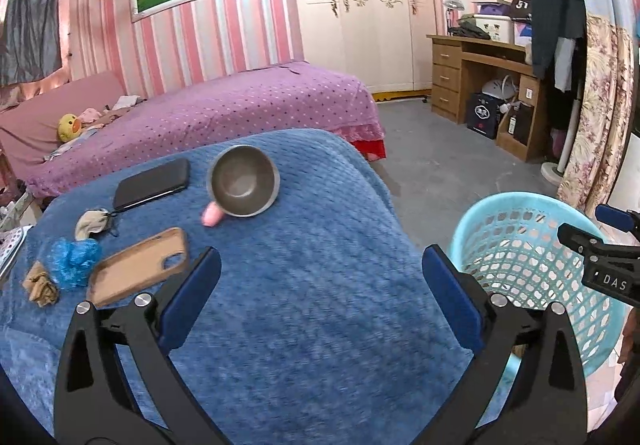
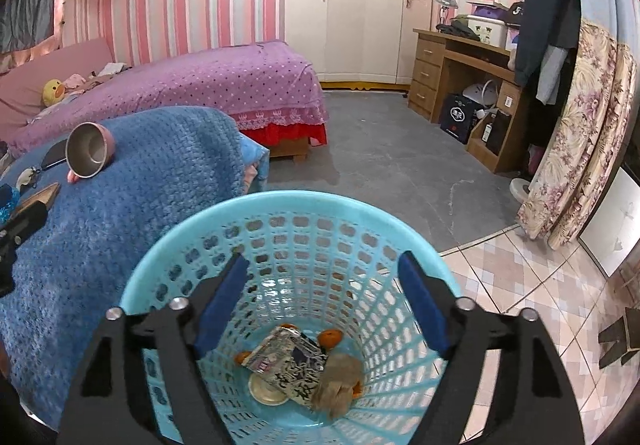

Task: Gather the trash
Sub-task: 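Move both open tools back toward the items on the blanket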

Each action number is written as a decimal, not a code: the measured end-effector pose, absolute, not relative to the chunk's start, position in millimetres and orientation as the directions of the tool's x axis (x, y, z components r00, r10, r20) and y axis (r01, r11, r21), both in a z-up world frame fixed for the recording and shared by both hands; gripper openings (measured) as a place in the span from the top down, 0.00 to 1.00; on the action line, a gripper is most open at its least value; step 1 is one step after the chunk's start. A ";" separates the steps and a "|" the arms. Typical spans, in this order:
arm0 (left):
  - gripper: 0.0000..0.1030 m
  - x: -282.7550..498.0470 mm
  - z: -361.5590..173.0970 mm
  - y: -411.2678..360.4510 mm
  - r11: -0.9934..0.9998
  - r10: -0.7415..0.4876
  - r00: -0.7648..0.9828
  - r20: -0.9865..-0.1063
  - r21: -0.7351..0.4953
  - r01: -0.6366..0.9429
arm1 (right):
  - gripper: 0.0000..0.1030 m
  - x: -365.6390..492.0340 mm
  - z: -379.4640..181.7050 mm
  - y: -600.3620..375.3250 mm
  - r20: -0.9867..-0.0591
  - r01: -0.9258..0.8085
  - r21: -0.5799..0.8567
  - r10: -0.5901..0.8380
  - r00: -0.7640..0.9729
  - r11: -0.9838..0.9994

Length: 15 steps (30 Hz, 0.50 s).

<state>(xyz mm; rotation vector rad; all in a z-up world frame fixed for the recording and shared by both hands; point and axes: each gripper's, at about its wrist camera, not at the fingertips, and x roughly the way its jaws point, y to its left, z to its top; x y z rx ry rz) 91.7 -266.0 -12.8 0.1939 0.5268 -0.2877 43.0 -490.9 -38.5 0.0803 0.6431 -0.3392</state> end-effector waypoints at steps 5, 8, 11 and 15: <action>0.05 95.4 -4.5 -233.2 0.954 -0.213 0.824 -0.524 0.068 0.291 | 0.17 49.2 -30.2 -472.2 -0.585 0.322 -0.022 -0.273 0.764 0.947; 0.05 95.5 -0.5 -215.0 0.959 -0.189 0.837 -0.513 0.088 0.270 | 0.16 54.2 -25.8 -457.6 -0.572 0.311 -0.020 -0.266 0.776 0.950; 0.05 97.4 0.7 -193.7 0.962 -0.154 0.849 -0.505 0.120 0.246 | 0.15 60.7 -23.7 -441.3 -0.564 0.293 -0.027 -0.257 0.785 0.956; 0.05 102.5 -1.6 -161.6 0.969 -0.117 0.854 -0.507 0.131 0.211 | 0.15 71.5 -22.5 -418.3 -0.558 0.261 -0.043 -0.240 0.795 0.964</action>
